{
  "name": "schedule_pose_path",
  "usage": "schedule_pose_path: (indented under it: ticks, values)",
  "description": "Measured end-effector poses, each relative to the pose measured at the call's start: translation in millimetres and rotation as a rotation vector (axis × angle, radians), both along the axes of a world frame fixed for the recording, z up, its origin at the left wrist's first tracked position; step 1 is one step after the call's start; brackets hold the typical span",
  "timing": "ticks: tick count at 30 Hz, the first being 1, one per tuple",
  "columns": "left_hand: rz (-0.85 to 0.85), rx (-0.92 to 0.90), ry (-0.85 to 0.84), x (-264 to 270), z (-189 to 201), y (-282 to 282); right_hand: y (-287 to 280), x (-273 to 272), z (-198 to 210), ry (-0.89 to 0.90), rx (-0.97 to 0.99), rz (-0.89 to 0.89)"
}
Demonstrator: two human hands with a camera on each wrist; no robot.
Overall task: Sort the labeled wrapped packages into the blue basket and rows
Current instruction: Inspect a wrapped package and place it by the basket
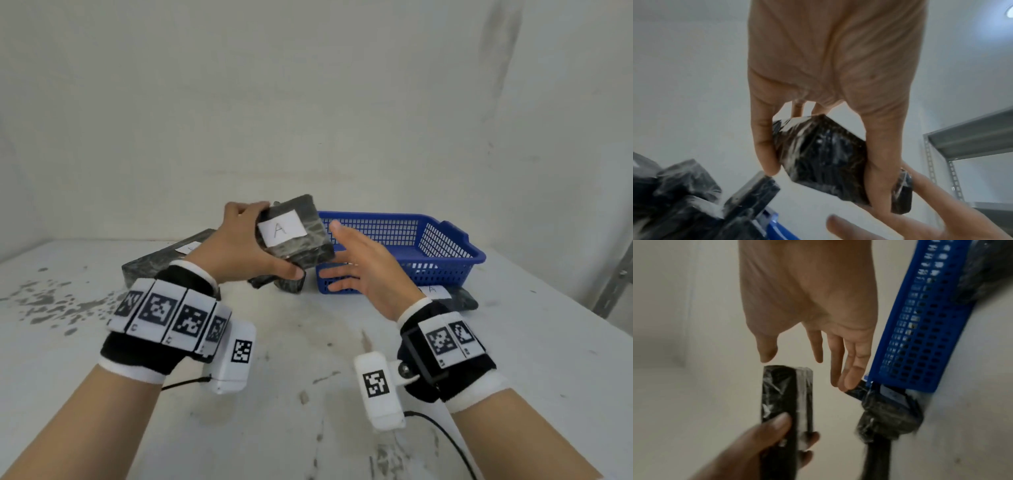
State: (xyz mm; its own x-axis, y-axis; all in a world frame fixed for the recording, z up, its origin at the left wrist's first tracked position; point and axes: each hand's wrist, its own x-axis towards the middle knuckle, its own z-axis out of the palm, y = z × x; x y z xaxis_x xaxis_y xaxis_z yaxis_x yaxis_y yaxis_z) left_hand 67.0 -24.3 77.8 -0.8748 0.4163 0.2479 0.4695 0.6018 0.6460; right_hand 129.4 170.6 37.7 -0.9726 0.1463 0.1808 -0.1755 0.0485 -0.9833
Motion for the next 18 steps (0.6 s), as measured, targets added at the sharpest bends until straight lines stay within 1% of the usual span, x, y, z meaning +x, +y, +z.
schedule_pose_path:
  ticks: [3,5,7,9,11,14,16,18]
  values:
    - [-0.089,0.036,-0.002,14.6,-5.2,8.8,1.9,14.1,0.1,0.06,-0.177,0.057]
    - [-0.136,0.087,-0.026,19.6,-10.2,13.1,8.5,20.3,-3.8,0.099,-0.235,0.048]
    - [-0.122,0.176,-0.074,23.8,-14.8,17.1,15.0,24.7,-9.6,0.127,-0.292,0.03]
    - [-0.096,0.315,-0.156,24.8,-22.0,20.3,20.6,26.4,-15.9,0.149,-0.359,0.025]
    - [-0.117,0.444,-0.239,23.5,-30.2,21.8,23.5,27.4,-20.9,0.168,-0.344,0.029]
    - [-0.212,0.653,-0.365,21.8,-42.7,25.1,24.3,29.5,-23.9,0.177,-0.275,0.073]
    - [-0.228,0.741,-0.361,21.7,-50.2,28.3,26.0,31.1,-24.6,0.171,-0.26,0.098]
    - [-0.243,0.786,-0.331,23.3,-54.4,31.1,27.5,32.4,-25.0,0.172,-0.227,0.101]
